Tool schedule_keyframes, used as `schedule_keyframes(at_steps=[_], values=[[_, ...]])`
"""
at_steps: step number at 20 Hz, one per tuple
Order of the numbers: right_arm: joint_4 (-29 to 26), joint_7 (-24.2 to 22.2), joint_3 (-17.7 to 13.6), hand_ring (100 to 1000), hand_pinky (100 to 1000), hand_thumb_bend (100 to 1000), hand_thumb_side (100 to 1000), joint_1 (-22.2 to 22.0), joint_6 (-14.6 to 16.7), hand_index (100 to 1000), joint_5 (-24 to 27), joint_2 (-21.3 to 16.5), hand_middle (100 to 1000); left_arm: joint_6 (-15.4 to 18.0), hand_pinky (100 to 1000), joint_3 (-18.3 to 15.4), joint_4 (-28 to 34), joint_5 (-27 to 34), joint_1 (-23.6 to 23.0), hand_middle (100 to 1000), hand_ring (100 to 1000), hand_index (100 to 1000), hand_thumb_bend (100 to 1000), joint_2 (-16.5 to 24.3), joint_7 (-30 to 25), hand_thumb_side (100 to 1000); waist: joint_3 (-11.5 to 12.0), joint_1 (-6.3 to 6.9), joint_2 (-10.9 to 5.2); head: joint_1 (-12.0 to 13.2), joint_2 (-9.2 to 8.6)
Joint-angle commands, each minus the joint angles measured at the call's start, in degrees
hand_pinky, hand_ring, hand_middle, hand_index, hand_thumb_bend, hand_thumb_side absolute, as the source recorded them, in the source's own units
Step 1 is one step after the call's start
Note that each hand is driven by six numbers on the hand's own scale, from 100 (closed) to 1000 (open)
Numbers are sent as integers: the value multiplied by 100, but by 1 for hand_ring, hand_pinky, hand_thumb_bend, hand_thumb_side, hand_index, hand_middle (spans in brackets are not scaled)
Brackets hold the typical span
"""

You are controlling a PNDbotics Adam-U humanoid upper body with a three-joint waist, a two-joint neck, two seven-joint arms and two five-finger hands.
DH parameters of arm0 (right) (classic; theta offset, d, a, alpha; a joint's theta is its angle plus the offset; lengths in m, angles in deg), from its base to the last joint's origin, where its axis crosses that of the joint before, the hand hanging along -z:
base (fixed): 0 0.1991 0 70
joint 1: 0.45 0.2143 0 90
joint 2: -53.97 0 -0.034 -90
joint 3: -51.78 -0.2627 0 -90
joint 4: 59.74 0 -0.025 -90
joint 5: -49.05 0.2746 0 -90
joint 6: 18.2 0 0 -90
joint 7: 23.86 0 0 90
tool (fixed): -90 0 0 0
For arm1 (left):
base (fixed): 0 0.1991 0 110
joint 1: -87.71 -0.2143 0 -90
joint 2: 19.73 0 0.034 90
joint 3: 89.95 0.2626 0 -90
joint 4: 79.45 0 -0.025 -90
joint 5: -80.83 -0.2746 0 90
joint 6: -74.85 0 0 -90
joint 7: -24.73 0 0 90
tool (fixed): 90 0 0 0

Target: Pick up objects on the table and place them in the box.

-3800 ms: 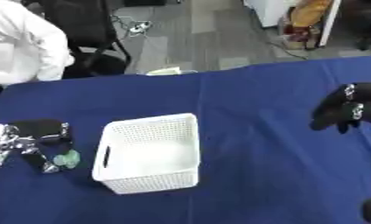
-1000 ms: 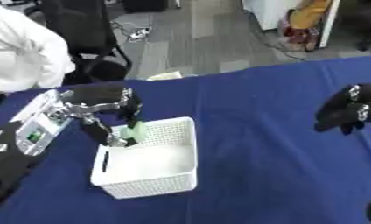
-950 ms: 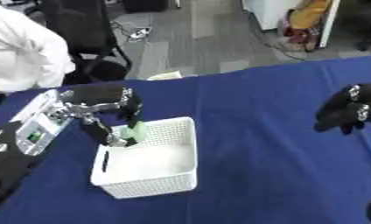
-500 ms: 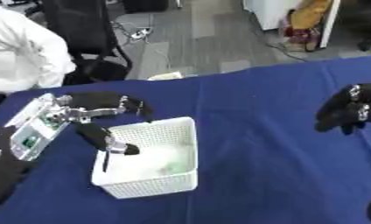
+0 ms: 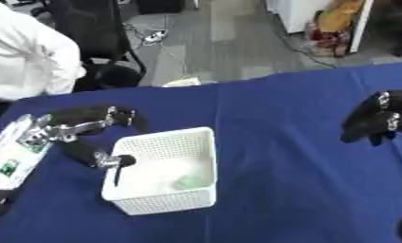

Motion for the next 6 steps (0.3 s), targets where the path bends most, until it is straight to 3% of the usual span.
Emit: schedule_keyframes(at_steps=[1,3,6], values=[[-89,176,-79,253,100,665,1000,-2,54,586,-6,-103,502,91,472,-467,658,466,-205,744,607,774,358,-292,407,675,32,-69,-51,-99,-89],[-89,325,-91,253,100,642,1000,-28,102,582,-3,-86,499,-63,416,-611,1098,783,-396,711,569,753,344,-550,730,643,66,-115,-33,-118,-104],[-89,563,-91,256,100,623,1000,-62,181,582,5,-63,499,-152,398,-686,1745,1371,-531,691,550,733,335,-883,746,594,105,-176,-10,-148,-122]])
